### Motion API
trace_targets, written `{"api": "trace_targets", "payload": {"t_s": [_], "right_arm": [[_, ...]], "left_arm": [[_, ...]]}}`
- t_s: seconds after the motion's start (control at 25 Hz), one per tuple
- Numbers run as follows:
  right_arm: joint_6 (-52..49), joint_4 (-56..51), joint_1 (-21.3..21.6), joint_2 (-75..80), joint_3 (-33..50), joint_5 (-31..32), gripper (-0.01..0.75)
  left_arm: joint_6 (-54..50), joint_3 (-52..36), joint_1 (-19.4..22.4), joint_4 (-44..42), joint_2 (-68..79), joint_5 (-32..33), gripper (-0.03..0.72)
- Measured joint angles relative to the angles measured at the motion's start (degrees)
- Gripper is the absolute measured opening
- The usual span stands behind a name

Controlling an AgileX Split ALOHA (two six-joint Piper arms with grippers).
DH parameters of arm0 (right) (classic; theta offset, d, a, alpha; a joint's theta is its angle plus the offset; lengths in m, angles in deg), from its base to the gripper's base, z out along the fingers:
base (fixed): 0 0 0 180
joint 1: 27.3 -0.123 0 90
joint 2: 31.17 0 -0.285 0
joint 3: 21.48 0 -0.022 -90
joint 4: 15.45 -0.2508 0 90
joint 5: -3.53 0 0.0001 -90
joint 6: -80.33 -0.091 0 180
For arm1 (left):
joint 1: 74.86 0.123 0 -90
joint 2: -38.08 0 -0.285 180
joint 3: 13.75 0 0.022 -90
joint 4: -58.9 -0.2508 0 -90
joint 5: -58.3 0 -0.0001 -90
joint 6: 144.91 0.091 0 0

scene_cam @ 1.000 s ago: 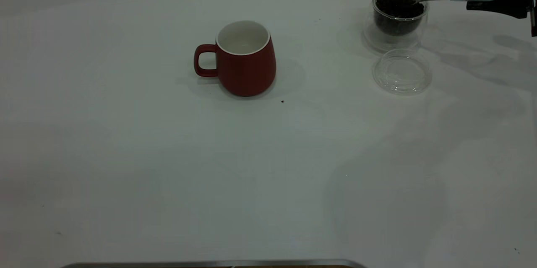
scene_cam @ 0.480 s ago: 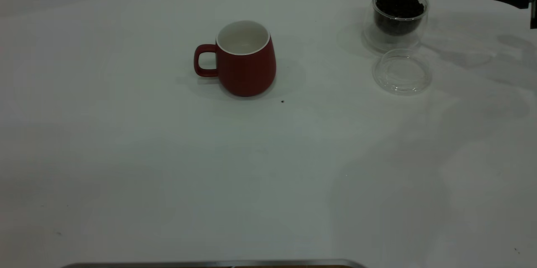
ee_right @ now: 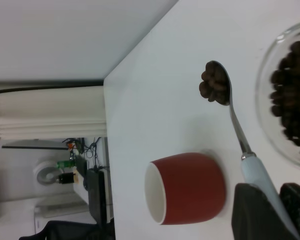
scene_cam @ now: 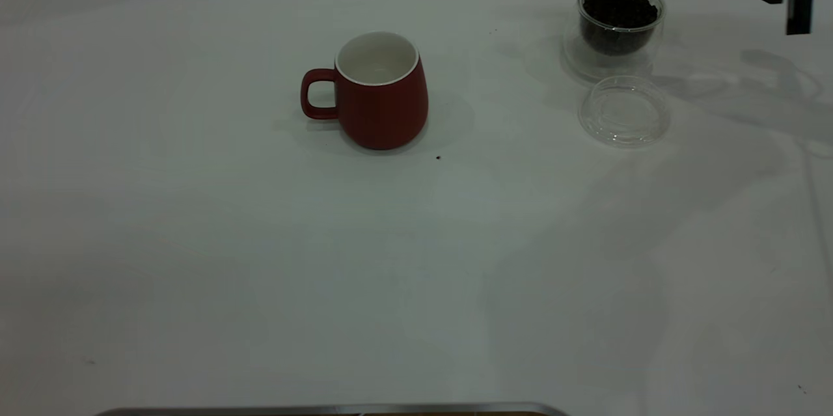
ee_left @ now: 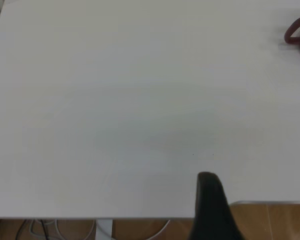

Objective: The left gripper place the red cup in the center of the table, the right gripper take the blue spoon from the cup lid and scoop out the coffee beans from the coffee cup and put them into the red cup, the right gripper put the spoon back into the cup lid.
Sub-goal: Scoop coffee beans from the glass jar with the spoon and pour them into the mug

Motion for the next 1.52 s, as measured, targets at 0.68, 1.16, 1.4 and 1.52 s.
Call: {"api": "trace_targets", "payload": {"t_s": [0.68, 1.16, 1.4, 1.52], "right_arm": [[0.2, -3.8, -18.1, 0.0, 0.0, 0.0, 0.104], [3.1, -2.9, -24.6, 0.0, 0.0, 0.0, 0.104], [9.9, -0.4, -24.9, 0.0, 0.0, -2.5, 0.104], [15.2, 1.4, -24.9, 0.0, 0.0, -3.6, 0.104]], "left_arm": [[0.0, 0.0, 0.0, 0.0, 0.0, 0.0, 0.534], [0.1, 0.0, 0.0, 0.0, 0.0, 0.0, 0.534], [0.1, 0.0, 0.0, 0.0, 0.0, 0.0, 0.534], [0.1, 0.0, 0.0, 0.0, 0.0, 0.0, 0.534]]}}
